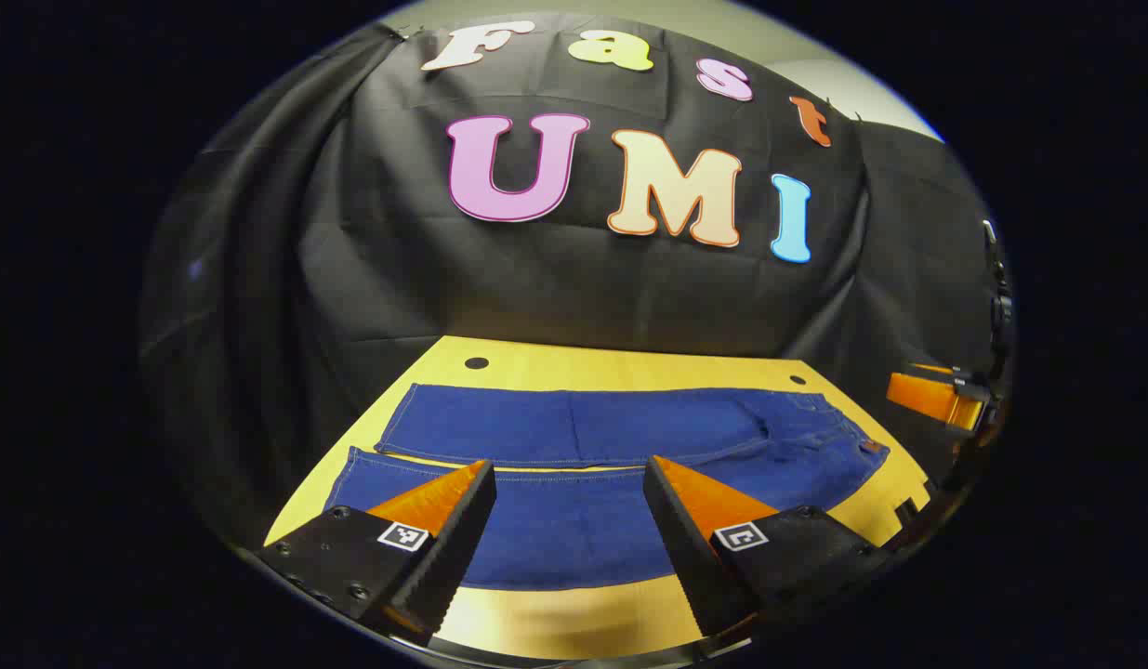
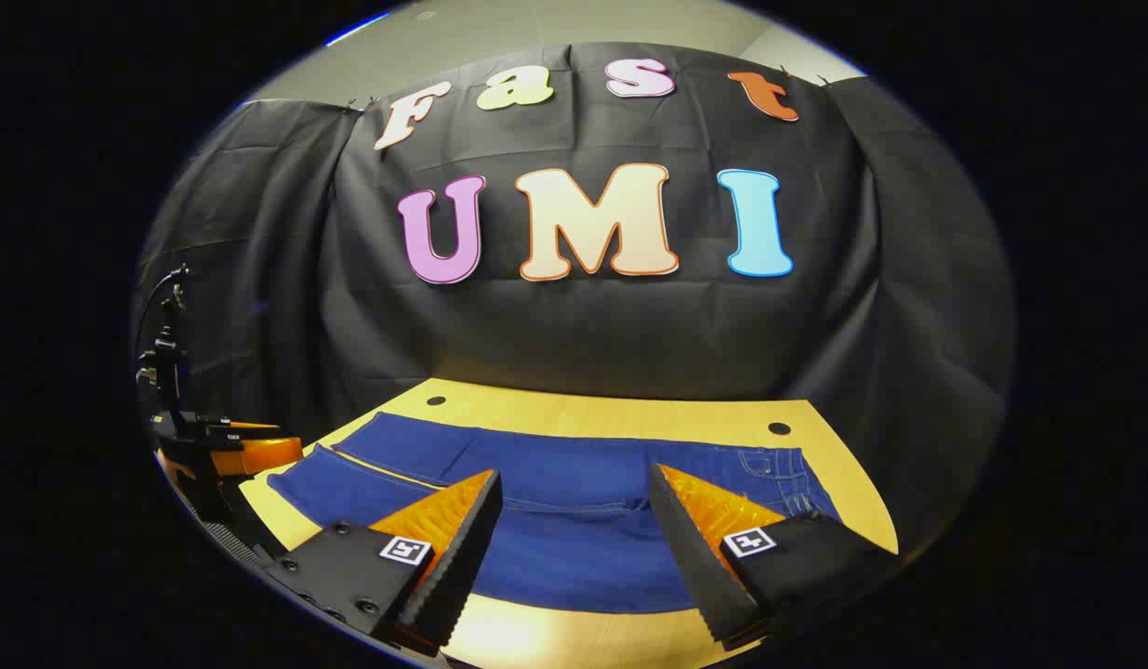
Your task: Grasp the waist and the cuffs of the jeans and fold them to make the two legs overlap; first hold the waist and fold one-third of the jeans toward the cuffs, then hold the cuffs and fold the remaining one-third in the same direction to finish folding.
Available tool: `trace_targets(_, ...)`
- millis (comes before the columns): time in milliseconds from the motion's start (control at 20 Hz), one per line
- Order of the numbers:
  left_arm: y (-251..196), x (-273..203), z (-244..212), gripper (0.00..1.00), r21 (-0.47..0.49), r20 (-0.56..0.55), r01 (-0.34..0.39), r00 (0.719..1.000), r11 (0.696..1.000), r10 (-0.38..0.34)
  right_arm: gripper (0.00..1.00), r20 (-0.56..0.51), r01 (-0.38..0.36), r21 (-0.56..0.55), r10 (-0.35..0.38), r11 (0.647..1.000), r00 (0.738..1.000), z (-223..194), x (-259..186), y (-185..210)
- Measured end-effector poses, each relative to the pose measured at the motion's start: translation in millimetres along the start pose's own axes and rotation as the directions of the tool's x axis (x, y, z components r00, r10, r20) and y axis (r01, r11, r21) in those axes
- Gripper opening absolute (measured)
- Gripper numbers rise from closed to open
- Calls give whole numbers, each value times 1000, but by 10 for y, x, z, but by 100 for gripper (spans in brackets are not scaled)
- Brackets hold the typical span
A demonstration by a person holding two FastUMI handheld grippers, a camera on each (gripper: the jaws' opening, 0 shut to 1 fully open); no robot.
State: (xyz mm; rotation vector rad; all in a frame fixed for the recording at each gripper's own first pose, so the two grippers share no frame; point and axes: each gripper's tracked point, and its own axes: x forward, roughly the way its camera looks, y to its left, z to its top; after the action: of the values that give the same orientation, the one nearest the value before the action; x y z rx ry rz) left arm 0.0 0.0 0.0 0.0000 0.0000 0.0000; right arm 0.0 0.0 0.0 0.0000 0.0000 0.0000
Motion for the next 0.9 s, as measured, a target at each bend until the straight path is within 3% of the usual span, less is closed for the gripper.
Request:
trace_targets(350,141,74,-220,95,-20,-53,46,997,999,-47,98,-30,87,13,-86,996,996,-108,-131,-285)
trace_targets(700,286,188,-224,95,39,-64,71,996,997,-69,98,-62,132,16,-131,991,989,-251,-280,-402)
trace_targets(800,326,180,-280,95,105,-95,132,988,986,-122,98,-66,134,21,-132,991,989,-280,-284,-405)
trace_targets(900,411,167,-423,95,200,-166,225,967,954,-193,98,-74,143,3,-142,990,987,-348,-296,-442)
